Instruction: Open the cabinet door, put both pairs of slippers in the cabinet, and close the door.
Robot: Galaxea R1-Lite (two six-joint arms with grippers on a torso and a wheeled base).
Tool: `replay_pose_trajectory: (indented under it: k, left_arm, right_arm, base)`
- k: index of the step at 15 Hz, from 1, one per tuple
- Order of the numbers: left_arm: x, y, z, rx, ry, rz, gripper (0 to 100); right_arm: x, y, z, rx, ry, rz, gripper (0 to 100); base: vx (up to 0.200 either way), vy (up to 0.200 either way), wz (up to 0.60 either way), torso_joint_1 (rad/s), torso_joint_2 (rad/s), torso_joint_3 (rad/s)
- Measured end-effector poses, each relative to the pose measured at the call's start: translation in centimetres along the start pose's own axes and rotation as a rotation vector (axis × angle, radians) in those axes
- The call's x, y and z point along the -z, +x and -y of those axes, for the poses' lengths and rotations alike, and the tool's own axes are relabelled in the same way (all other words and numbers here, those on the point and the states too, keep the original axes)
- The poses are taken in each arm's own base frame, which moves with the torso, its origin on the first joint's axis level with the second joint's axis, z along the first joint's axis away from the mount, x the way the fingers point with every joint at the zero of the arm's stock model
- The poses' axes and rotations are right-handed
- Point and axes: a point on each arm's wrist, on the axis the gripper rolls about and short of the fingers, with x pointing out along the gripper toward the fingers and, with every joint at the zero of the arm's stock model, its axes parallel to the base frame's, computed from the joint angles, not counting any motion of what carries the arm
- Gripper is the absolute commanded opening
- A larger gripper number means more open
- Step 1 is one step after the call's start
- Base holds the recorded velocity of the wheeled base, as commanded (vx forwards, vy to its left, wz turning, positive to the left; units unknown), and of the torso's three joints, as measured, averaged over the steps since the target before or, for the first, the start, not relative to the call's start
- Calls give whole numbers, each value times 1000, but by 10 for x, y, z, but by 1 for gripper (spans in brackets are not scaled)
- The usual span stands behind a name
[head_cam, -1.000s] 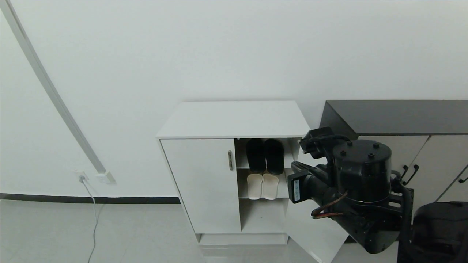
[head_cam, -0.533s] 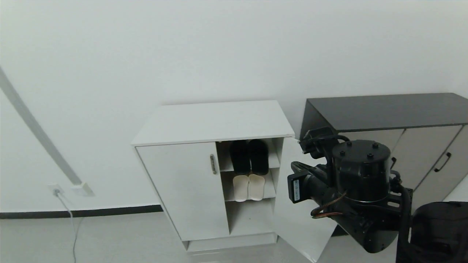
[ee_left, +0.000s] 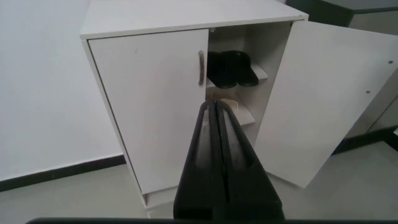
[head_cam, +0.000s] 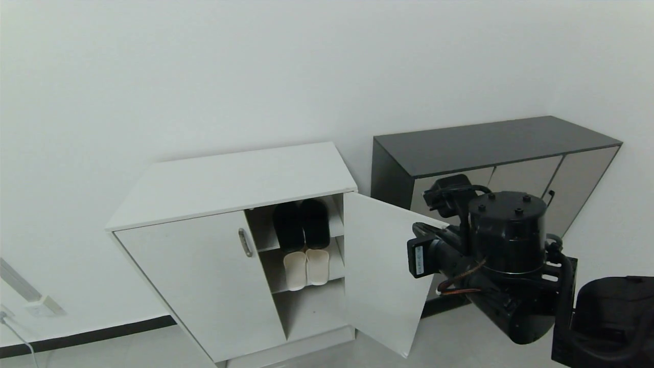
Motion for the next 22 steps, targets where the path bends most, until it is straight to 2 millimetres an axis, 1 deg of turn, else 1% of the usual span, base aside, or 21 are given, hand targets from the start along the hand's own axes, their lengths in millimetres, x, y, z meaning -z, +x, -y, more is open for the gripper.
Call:
replay_pose_trajectory:
  k: [2,4,6,7,10,11,14,17,22]
  left_arm:
    - [0,0,0,-1,-1,1,0]
    - [0,0,0,-1,0,0,0]
    - [0,0,0,-1,0,1,0]
    - [0,0,0,0,0,1,0]
    - [0,0,0,0,0,0,0]
    - [0,0,0,0,0,0,0]
    - [0,0,0,-1,0,0,0]
    - [0,0,0,0,-1,0,0]
    - [0,0,0,-1,0,0,0]
  right_arm:
    - [0,1,2,8,-1,0,0]
    - [0,4,5,21,-2,-2,0]
    - [-1,12,10,28,5,-1,0]
    - [-5,18,14,10,16,7,0]
    - [-20,47,31,52,38,12,0]
    - [-26,59,38,73,42,-1,0]
    - [-38,98,69,120,65,-32,0]
    - [-35,130,90,126,106,-59,0]
    - [-15,172,114,161,133,-97,0]
  base:
    - [-200,0,0,5,5,-5]
    - [0,0,0,0,0,0]
    - [0,0,0,0,0,0]
    - [0,0,0,0,0,0]
    - [0,0,0,0,0,0]
    - [0,0,0,0,0,0]
    - [0,0,0,0,0,0]
    - [0,0,0,0,0,0]
    - [0,0,0,0,0,0]
